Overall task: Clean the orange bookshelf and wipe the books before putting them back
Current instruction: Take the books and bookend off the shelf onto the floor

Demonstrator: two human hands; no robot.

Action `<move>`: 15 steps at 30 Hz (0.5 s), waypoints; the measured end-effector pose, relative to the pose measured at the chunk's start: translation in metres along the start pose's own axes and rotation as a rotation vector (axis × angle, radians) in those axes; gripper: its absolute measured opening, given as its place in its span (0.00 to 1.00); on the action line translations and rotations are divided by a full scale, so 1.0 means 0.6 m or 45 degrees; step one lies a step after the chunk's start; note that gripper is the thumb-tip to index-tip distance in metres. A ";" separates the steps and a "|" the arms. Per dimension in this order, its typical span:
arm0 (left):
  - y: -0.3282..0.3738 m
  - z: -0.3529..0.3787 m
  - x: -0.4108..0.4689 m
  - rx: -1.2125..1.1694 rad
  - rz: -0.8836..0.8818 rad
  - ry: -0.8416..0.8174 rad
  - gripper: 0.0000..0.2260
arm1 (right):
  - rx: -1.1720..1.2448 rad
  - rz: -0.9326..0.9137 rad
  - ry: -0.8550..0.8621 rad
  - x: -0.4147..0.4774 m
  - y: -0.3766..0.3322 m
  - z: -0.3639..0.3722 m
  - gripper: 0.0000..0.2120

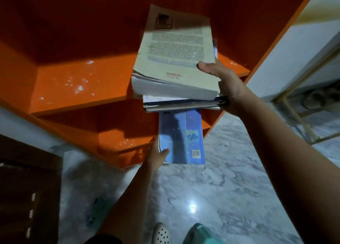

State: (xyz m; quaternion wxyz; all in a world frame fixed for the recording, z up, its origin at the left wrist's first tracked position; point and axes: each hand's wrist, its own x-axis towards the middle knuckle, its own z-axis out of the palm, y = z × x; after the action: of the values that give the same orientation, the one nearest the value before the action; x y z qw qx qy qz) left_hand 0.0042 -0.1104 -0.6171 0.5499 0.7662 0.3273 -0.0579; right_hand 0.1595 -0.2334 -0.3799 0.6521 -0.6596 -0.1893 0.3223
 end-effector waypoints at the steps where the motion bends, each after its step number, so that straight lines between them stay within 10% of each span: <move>1: -0.008 0.008 0.011 -0.006 0.033 -0.007 0.32 | 0.009 -0.014 0.003 -0.001 0.000 0.000 0.18; 15: -0.049 0.049 0.066 -0.256 0.189 0.082 0.33 | 0.130 -0.032 0.052 0.006 0.015 -0.010 0.10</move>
State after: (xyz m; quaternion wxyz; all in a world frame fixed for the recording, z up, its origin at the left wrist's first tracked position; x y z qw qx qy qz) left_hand 0.0268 -0.1135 -0.6698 0.6160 0.7308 0.2913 0.0407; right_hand 0.1646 -0.2357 -0.3898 0.6927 -0.6293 -0.1677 0.3099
